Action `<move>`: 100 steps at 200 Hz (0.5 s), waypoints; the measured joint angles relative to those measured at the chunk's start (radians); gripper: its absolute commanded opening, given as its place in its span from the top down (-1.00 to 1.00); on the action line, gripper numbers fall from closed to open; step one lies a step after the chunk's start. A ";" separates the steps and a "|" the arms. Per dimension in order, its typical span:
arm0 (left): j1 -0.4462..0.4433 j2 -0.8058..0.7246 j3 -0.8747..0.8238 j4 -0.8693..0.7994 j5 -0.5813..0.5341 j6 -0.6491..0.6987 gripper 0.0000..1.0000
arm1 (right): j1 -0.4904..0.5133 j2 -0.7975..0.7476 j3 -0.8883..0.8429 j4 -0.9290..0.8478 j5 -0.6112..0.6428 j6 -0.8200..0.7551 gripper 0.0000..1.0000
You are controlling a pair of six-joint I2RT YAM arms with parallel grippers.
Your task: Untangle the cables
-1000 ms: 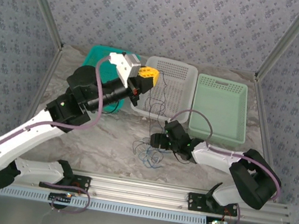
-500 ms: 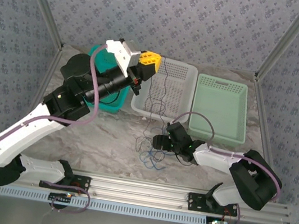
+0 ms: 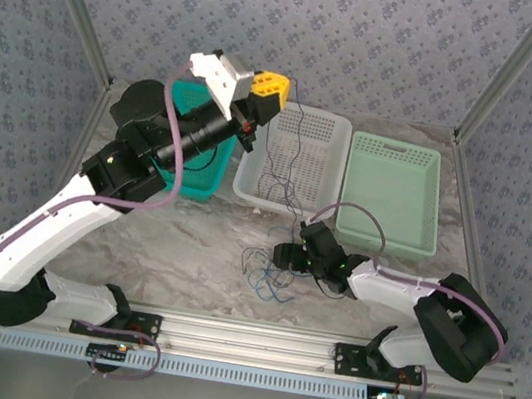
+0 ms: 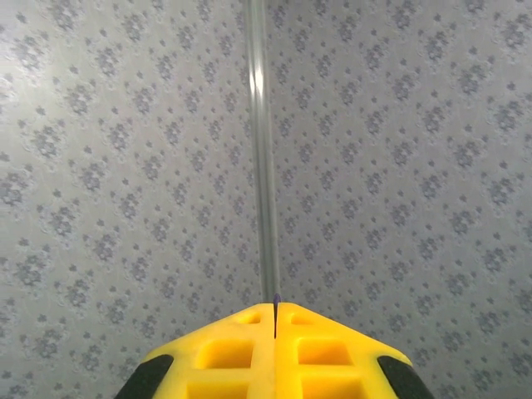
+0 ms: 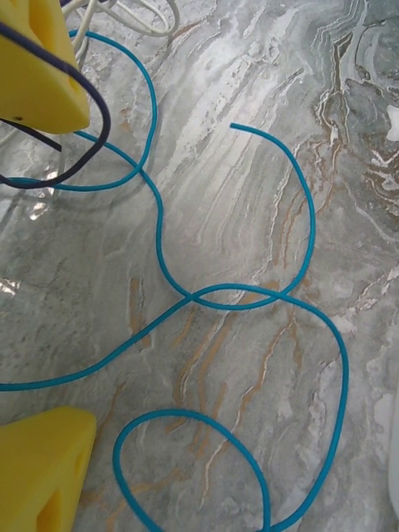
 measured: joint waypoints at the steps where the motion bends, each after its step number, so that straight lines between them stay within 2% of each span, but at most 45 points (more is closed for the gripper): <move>1: 0.002 0.002 0.002 0.000 0.000 0.000 1.00 | 0.000 0.000 0.000 0.000 0.000 0.000 -0.77; 33: 0.076 0.085 0.130 -0.024 0.020 -0.008 1.00 | -0.002 -0.008 -0.005 0.000 0.000 0.000 -0.79; 59: 0.103 0.151 0.229 -0.041 0.040 -0.008 1.00 | -0.002 -0.043 -0.022 -0.017 0.000 0.002 -0.87; 100: 0.134 0.216 0.317 -0.054 0.086 -0.012 1.00 | -0.002 -0.238 -0.046 -0.082 -0.002 0.010 -0.98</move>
